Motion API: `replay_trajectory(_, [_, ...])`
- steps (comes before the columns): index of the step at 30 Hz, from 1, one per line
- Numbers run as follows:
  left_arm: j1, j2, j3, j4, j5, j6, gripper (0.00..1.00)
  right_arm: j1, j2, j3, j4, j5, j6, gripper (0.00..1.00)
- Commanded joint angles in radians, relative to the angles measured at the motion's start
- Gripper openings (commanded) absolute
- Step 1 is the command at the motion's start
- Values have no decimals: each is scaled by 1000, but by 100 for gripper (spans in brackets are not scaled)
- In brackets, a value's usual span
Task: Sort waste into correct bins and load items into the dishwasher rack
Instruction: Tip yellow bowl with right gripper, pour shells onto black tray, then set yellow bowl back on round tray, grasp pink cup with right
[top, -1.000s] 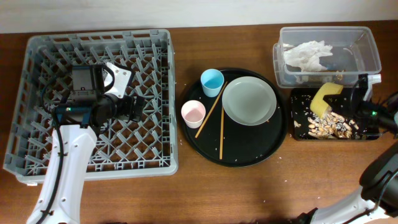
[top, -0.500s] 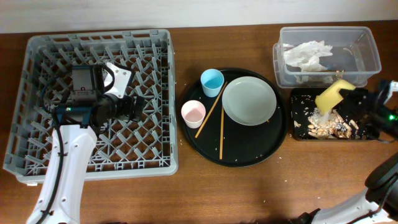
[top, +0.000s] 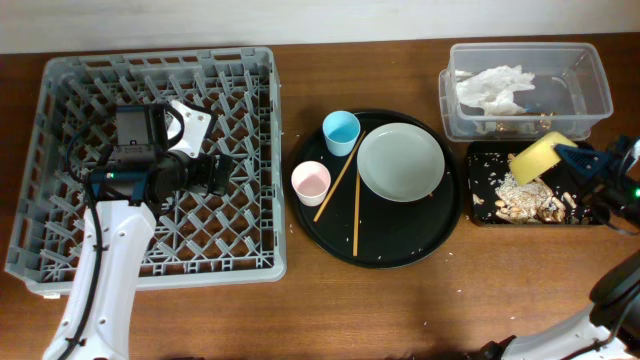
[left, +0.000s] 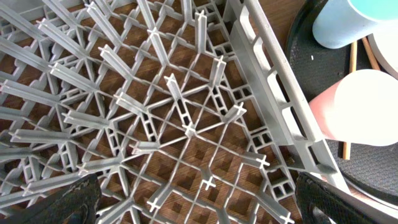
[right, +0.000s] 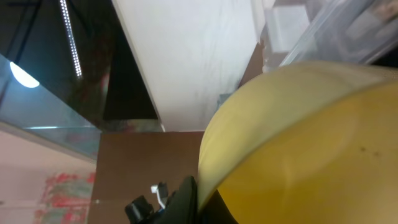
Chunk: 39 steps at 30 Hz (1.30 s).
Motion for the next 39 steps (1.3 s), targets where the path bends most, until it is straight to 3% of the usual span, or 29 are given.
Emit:
replay_trajectory(1, [6,1,16,2,14,-10,99,110,-161,-5,-61,16,-175,4])
replay_trajectory(3, [6,1,16,2,14,-10,99,227,-285,-4,-75,156,-174,4])
replay_trajectory(6, [6,1,16,2,14,-10,99,444,-463,-2,-79,487,-59,4])
replay_trajectory(9, [6,2,16,2,14,-10,99,762,-583,-2,-121,977,122,4])
replay_trajectory(14, [6,1,16,2,14,-9,99,1181,-483,-5,-171,1374,336,4])
replay_trajectory(17, [6,2,16,2,14,-9,99,1328,-343,-6,-176,1482,403,4])
replay_trajectory(22, [6,1,16,2,14,-9,99,1363,-87,-6,-93,1537,384,4])
replay_trajectory(26, [6,2,16,-9,25,-10,99,1363,-15,-6,-63,1534,379,6])
replay_trajectory(27, [6,2,16,-24,26,-10,99,1363,-12,-6,-64,1534,379,21])
replay_trajectory(28, [6,2,16,-24,32,-10,99,1363,-12,-6,-64,1534,379,27])
replay_trajectory(33, [2,1,16,-32,244,-10,99,1270,-90,147,-208,1418,374,34])
replay_trajectory(34, [-9,1,16,-32,244,-33,99,1243,-124,219,-250,1399,356,43])
replay_trajectory(36, [-32,1,29,-32,242,-77,99,1225,-151,322,-258,1366,334,74])
replay_trajectory(37, [-34,1,57,-32,242,-124,99,1228,-151,368,-206,1329,334,82])
replay_trajectory(39, [-34,-5,120,-40,242,-187,99,1243,-138,368,-77,1286,400,76])
